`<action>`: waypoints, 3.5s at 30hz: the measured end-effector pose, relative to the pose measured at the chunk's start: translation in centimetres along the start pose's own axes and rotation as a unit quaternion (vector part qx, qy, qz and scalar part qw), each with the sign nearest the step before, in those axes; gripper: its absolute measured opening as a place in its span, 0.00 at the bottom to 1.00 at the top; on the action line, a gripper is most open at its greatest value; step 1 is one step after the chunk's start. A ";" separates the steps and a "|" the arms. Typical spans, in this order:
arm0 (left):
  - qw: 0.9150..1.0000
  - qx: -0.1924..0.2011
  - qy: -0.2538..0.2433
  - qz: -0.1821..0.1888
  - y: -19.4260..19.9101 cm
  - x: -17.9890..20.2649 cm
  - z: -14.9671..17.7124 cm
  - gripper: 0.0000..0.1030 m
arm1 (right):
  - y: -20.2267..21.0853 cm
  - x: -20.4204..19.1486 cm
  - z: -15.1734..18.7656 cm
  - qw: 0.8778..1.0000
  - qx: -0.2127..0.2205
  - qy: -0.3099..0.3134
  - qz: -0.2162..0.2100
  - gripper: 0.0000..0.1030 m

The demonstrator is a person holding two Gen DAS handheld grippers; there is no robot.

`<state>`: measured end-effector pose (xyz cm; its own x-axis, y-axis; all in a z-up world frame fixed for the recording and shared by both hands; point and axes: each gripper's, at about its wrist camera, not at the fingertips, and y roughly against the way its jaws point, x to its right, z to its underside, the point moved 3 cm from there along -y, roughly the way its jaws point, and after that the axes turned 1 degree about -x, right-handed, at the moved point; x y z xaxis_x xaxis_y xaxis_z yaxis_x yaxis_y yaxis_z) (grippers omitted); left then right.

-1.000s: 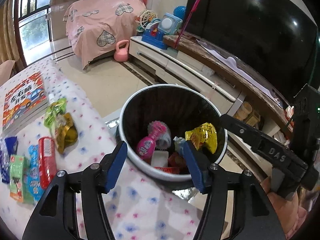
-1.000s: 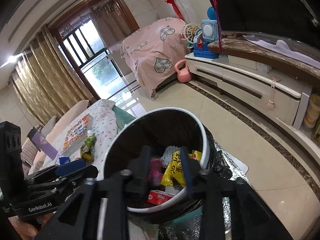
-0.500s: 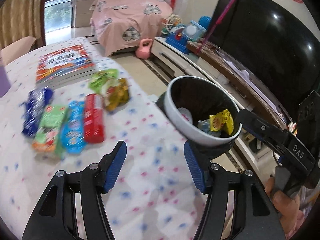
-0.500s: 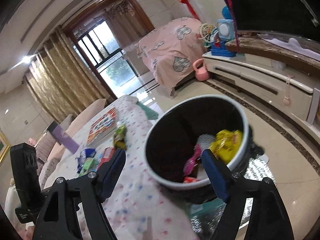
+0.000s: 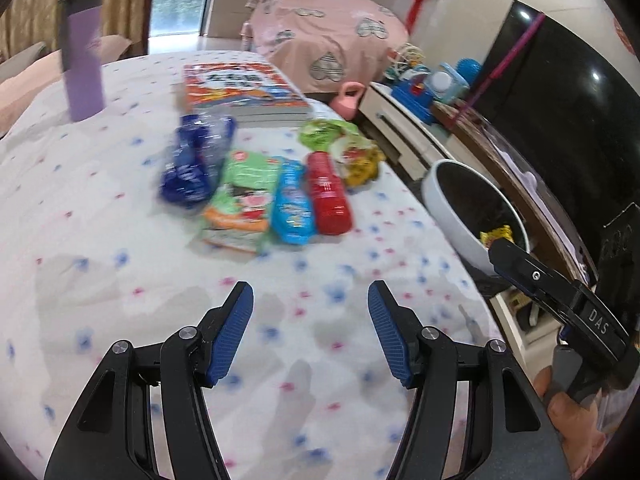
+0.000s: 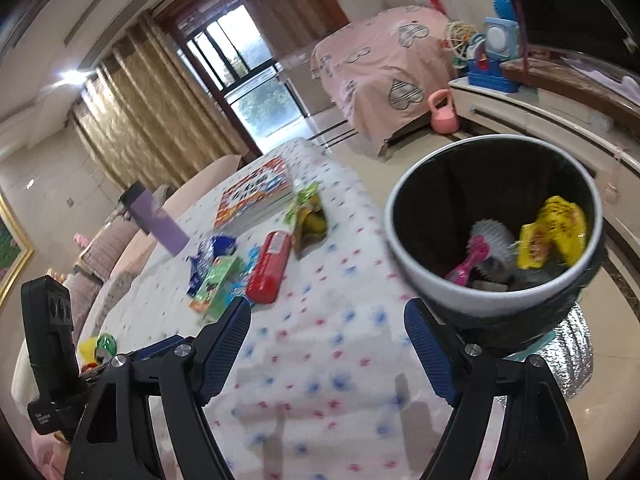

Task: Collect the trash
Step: 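Move both open tools back to the remaining items on the table, then grasp the green milk carton with the left tool while the right tool grasps the red chip can, then carry milk carton and red can over the bin and release both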

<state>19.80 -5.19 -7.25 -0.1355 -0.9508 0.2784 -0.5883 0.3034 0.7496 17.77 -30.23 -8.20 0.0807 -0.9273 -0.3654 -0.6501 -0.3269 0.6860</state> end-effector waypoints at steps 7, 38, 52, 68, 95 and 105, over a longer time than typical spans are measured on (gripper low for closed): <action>1.000 0.002 0.019 -0.014 0.4 -2.7 0.1 0.59 | -1.8 -2.5 0.7 1.000 -0.017 0.020 -0.012 0.78; 0.999 -0.024 -0.009 -0.020 -5.8 -4.0 -4.7 0.52 | -14.6 -5.5 -1.9 0.994 -0.105 0.038 -0.016 0.47; 0.999 -0.043 0.001 0.008 -2.0 -4.4 -0.4 0.51 | -10.7 -4.6 0.1 0.992 -0.108 0.059 -0.008 0.36; 0.998 -0.045 -0.028 -0.037 -3.4 -3.0 -0.5 0.58 | -9.4 -3.4 1.4 0.991 -0.110 0.073 0.032 0.39; 0.991 -0.021 -0.124 0.052 -2.0 10.8 -2.0 0.46 | 2.4 3.2 -1.5 0.999 -0.001 0.016 0.044 0.34; 0.986 -0.022 -0.153 0.067 -2.9 14.7 -2.9 0.46 | 4.9 7.8 -2.6 0.997 0.027 -0.026 0.071 0.34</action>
<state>21.86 -19.85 -3.59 -0.4472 -0.8744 0.1882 -0.5146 0.4236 0.7455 17.17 -39.57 -6.04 -0.0532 -0.9528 -0.2989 -0.6915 -0.1808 0.6994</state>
